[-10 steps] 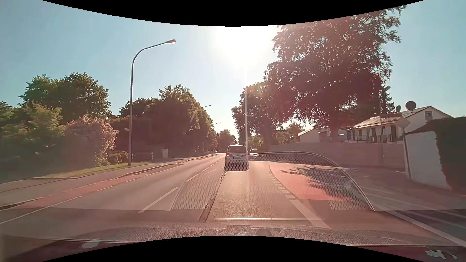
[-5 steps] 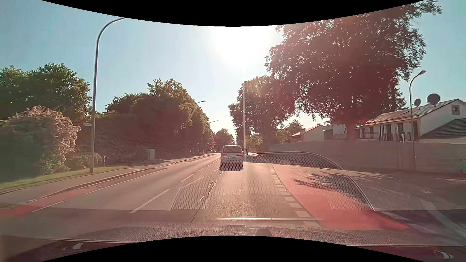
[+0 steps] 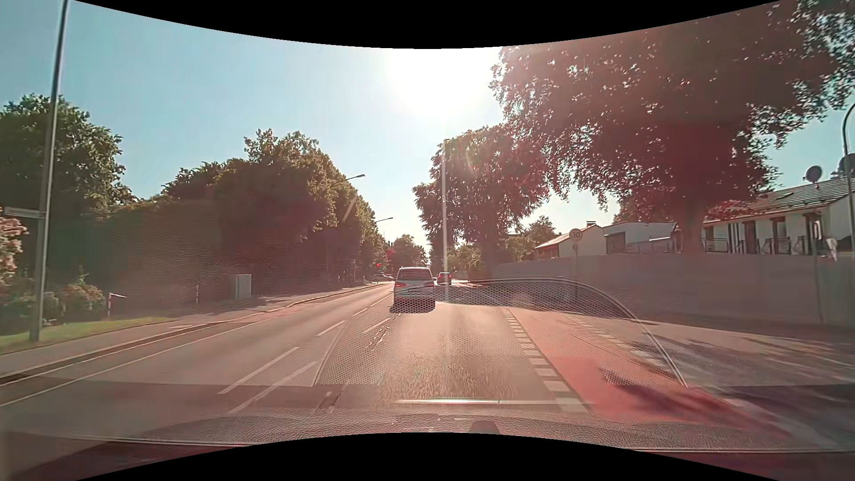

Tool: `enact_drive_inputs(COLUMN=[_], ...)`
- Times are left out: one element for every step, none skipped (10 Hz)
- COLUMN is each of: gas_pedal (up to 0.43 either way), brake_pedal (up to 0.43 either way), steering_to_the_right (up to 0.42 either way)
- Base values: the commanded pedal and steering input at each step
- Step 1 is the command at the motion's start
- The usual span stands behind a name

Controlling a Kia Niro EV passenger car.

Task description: Follow the waypoints while adhering to traffic rules and regulations

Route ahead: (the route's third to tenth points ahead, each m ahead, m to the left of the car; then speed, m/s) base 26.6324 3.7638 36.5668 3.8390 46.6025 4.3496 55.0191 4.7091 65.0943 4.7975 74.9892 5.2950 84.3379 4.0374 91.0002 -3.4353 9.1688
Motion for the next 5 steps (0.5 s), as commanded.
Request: enact_drive_inputs(gas_pedal=[0.169,0.169,0.169,0.169,0.157], brake_pedal=[0.006,0.006,0.006,0.006,0.006], steering_to_the_right=[0.009,0.009,0.009,0.009,0.009])
